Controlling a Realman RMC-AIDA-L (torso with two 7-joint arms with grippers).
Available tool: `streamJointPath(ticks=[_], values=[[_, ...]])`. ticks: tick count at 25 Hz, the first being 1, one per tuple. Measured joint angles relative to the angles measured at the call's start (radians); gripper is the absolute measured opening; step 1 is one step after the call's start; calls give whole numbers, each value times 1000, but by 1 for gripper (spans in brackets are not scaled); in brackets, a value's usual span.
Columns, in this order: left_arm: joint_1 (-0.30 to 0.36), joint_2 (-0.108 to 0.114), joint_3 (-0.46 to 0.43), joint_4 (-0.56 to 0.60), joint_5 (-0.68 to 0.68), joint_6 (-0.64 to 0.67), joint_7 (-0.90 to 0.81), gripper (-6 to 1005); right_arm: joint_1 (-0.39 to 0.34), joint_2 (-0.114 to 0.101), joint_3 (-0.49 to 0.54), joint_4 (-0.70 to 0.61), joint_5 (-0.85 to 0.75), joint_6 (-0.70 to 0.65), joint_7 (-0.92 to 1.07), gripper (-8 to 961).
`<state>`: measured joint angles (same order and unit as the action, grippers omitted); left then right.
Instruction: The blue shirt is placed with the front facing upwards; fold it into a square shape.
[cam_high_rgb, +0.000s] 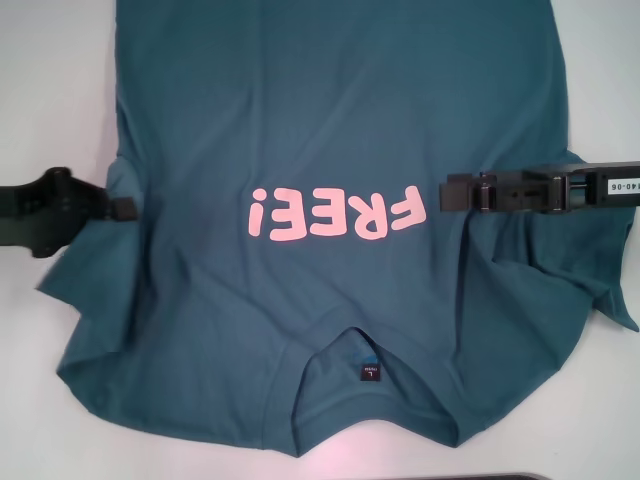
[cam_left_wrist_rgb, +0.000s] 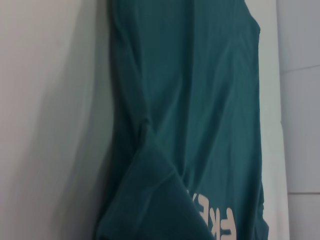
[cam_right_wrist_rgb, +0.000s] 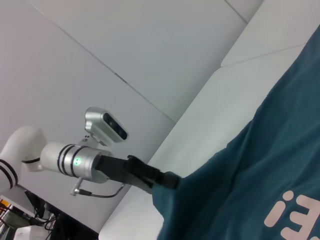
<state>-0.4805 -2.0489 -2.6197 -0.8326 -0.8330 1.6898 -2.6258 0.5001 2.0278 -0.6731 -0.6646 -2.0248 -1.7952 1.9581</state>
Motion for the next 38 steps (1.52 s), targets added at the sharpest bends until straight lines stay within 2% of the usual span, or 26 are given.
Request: streamJointPath(ticks=[4,10,15,22,30,33,35,38], values=[[-11,-33,6,22,0,-76,-1,3,2,0,0,1,0,1,1,894],[-36,-53,6,56,0,-126,7,4,2,0,0,1,0,2,4,889],[-68,-44,27,97,0,-109,32,64,-1,-1,0,1,0,1,4,886],[-91,-46,28,101,-3,-77,13,168,-6,-3,3,0,0,-1,2,881],[-106,-37,111,66,7,-34,-43,530,-1,-3,0,0,0,2,5,875],[-101,-57,142,-17,5,-4,-56,647,-5,-3,0,0,0,4,5,873],[-99,-73,149,-56,4,6,-60,648,-7,-4,0,0,0,6,5,872],[-100,-85,152,-86,-1,11,-64,649,-7,-4,0,1,0,7,4,870]])
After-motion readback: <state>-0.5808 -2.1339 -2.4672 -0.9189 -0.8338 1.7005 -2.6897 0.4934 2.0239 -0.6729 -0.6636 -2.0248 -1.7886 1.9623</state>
